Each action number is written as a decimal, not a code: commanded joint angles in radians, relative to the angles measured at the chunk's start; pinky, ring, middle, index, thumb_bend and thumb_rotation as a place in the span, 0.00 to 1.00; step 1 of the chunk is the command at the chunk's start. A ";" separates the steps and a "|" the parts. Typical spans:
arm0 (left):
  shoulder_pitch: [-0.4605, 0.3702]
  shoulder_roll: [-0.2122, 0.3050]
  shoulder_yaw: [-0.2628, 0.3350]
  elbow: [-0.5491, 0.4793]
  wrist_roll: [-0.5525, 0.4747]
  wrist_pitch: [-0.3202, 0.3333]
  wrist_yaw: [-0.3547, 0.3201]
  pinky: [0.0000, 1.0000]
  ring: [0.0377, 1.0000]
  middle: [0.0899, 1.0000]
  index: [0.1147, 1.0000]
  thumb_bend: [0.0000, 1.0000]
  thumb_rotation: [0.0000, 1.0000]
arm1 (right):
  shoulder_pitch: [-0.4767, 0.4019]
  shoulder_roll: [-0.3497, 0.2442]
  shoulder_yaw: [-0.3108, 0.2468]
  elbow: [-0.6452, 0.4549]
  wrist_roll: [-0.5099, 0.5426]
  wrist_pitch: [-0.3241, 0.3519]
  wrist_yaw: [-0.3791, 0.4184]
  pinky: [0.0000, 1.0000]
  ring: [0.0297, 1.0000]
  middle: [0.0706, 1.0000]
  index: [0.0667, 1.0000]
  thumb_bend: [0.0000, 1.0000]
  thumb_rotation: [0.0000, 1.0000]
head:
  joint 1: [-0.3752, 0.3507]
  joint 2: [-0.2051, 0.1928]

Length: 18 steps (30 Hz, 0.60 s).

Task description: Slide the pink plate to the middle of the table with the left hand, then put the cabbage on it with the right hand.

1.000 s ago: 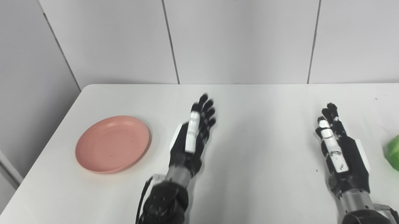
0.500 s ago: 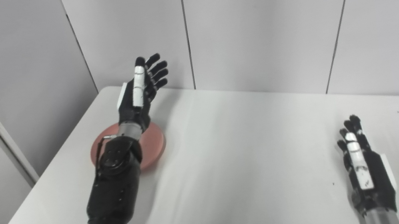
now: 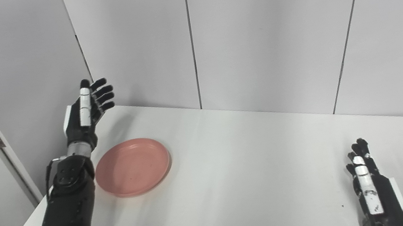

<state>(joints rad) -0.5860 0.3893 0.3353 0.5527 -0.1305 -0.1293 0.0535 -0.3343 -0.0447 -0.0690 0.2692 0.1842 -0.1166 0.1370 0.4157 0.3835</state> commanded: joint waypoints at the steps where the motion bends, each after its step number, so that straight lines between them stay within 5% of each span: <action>1: -0.035 0.039 0.005 0.011 0.002 -0.069 0.008 0.68 0.71 0.69 0.67 0.82 1.00 | -0.014 -0.001 -0.006 -0.027 0.017 -0.004 0.003 1.00 1.00 1.00 1.00 0.58 0.83 | 0.002 0.001; 18: 0.028 0.040 0.010 0.106 -0.008 -0.084 0.027 0.73 0.74 0.72 0.70 0.80 1.00 | -0.005 -0.009 0.001 -0.065 0.013 0.034 -0.001 1.00 1.00 1.00 1.00 0.54 0.87 | 0.007 -0.001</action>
<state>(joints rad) -0.5290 0.4038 0.3483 0.6779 -0.1450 -0.1805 0.0714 -0.3164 -0.0532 -0.0641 0.2372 0.1823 -0.0837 0.1268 0.4234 0.3820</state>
